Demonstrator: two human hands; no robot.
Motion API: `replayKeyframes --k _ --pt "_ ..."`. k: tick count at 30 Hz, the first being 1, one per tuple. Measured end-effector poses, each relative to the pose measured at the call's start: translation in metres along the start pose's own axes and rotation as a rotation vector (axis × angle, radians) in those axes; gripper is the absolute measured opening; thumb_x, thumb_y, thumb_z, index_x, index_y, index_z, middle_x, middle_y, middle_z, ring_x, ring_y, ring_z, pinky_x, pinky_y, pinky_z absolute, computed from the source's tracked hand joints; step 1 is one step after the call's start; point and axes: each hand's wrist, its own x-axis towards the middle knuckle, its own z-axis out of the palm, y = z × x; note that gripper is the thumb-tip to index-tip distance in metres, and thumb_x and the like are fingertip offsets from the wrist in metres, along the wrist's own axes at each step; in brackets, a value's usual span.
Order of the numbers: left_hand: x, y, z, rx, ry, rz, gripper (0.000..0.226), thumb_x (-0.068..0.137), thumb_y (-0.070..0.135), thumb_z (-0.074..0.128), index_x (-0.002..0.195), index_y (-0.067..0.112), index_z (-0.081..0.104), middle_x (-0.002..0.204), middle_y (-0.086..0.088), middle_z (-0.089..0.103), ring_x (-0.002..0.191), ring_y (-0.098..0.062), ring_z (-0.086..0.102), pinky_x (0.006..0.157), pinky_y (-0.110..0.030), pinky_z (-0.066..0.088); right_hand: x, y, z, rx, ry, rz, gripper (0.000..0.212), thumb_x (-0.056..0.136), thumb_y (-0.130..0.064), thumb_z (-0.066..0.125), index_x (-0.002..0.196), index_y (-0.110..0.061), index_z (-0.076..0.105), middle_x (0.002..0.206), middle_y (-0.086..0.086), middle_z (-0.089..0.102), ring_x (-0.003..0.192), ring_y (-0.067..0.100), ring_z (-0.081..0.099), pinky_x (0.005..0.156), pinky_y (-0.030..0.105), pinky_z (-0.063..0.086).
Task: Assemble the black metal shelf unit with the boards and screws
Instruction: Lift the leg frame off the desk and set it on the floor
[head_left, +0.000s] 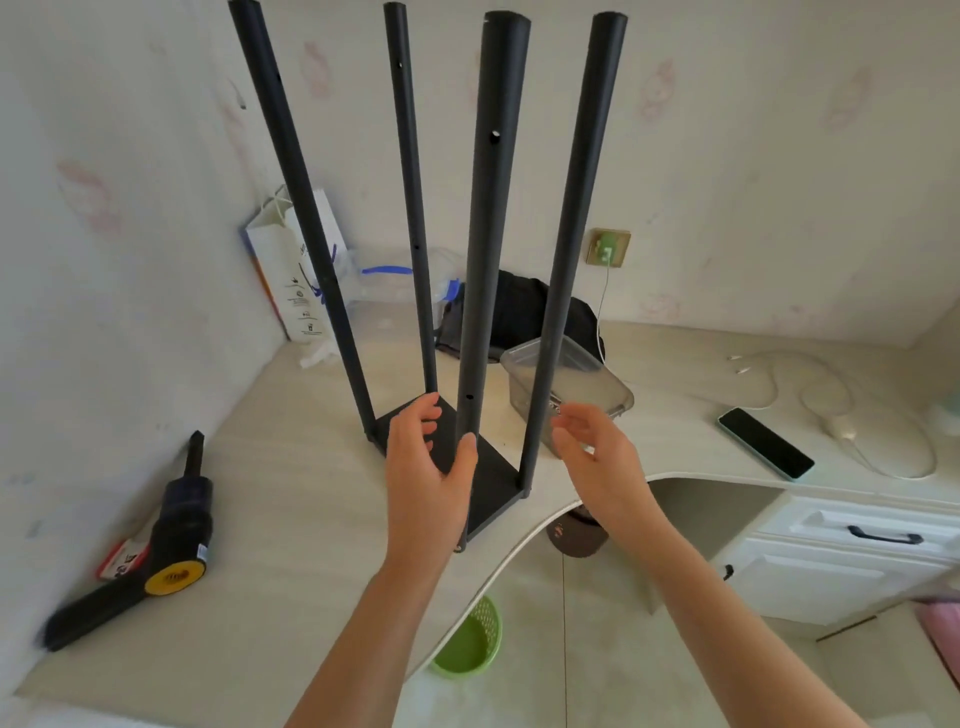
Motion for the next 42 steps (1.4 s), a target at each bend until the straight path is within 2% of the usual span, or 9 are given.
replayKeyframes --k 3,6,10,16,23,28,34,39,42 --pt "0.019 0.007 0.018 -0.088 -0.011 -0.008 0.048 0.091 0.024 0.072 0.133 0.025 0.049 0.121 0.014 0.06 0.115 -0.003 0.057 0.091 -0.006 0.044 0.031 -0.008 -0.005 0.019 0.024 -0.025 0.036 0.101 -0.024 0.051 0.136 -0.022 0.044 0.122 -0.01 0.056 0.108 0.008 0.055 0.083 0.017 0.043" --pt "0.031 0.013 0.031 -0.17 -0.039 -0.021 0.046 0.087 0.041 0.07 0.127 0.034 0.048 0.117 0.022 0.061 0.112 0.004 0.059 0.087 -0.006 0.046 0.055 -0.015 -0.008 0.099 0.092 -0.048 0.047 0.1 -0.022 0.054 0.142 -0.023 0.035 0.125 -0.008 0.052 0.11 0.011 0.055 0.08 0.015 0.046" --pt "0.039 0.015 0.041 -0.202 -0.033 -0.023 0.053 0.078 0.062 0.059 0.122 0.034 0.049 0.105 0.02 0.063 0.105 0.0 0.061 0.085 -0.01 0.049 0.08 -0.022 -0.008 0.131 0.125 -0.091 0.054 0.099 -0.024 0.055 0.146 -0.027 0.028 0.131 -0.008 0.049 0.117 0.012 0.053 0.092 0.028 0.048" --pt "0.05 0.012 0.043 -0.137 0.047 0.108 0.035 0.09 0.05 0.053 0.116 0.026 0.052 0.088 0.02 0.061 0.084 -0.006 0.063 0.075 -0.015 0.053 0.107 -0.033 0.004 0.147 0.062 -0.123 0.055 0.098 -0.028 0.057 0.145 -0.03 0.028 0.116 -0.02 0.05 0.091 -0.002 0.059 0.065 0.007 0.043" --pt "0.05 0.005 0.049 -0.227 0.132 0.042 0.051 0.087 0.063 0.047 0.112 0.019 0.057 0.082 0.009 0.066 0.079 -0.012 0.065 0.073 -0.014 0.051 0.115 -0.032 0.009 0.165 0.064 -0.124 0.042 0.1 -0.028 0.052 0.138 -0.025 0.034 0.117 -0.003 0.06 0.099 0.013 0.063 0.081 0.027 0.052" --pt "0.05 0.002 0.052 -0.237 0.254 0.065 0.039 0.094 0.053 0.046 0.106 0.018 0.056 0.077 0.004 0.058 0.063 -0.015 0.056 0.06 -0.018 0.049 0.109 -0.034 0.013 0.236 0.003 -0.166 0.034 0.102 -0.024 0.048 0.131 -0.03 0.033 0.102 0.005 0.064 0.097 0.016 0.065 0.077 0.021 0.049" --pt "0.064 0.012 0.035 -0.25 0.337 0.082 0.046 0.095 0.054 0.044 0.108 0.012 0.058 0.072 0.007 0.052 0.059 -0.01 0.051 0.057 -0.018 0.044 0.101 -0.048 0.017 0.309 0.011 -0.213 0.034 0.103 -0.021 0.046 0.134 -0.03 0.033 0.101 0.008 0.061 0.09 0.017 0.064 0.088 0.031 0.054" --pt "0.071 0.031 0.014 -0.295 0.328 0.063 0.03 0.092 0.057 0.047 0.099 0.03 0.058 0.065 0.009 0.053 0.054 -0.008 0.049 0.049 -0.02 0.043 0.093 -0.069 0.016 0.353 0.014 -0.279 0.037 0.103 -0.02 0.047 0.138 -0.023 0.036 0.092 0.013 0.057 0.077 0.017 0.057 0.08 0.033 0.056" --pt "0.07 0.043 0.0 -0.319 0.314 0.068 0.026 0.095 0.052 0.051 0.093 0.028 0.059 0.063 0.004 0.052 0.051 -0.009 0.048 0.046 -0.021 0.043 0.084 -0.08 0.016 0.364 0.035 -0.311 0.035 0.103 -0.021 0.047 0.136 -0.024 0.039 0.088 0.013 0.056 0.073 0.016 0.055 0.074 0.032 0.055"
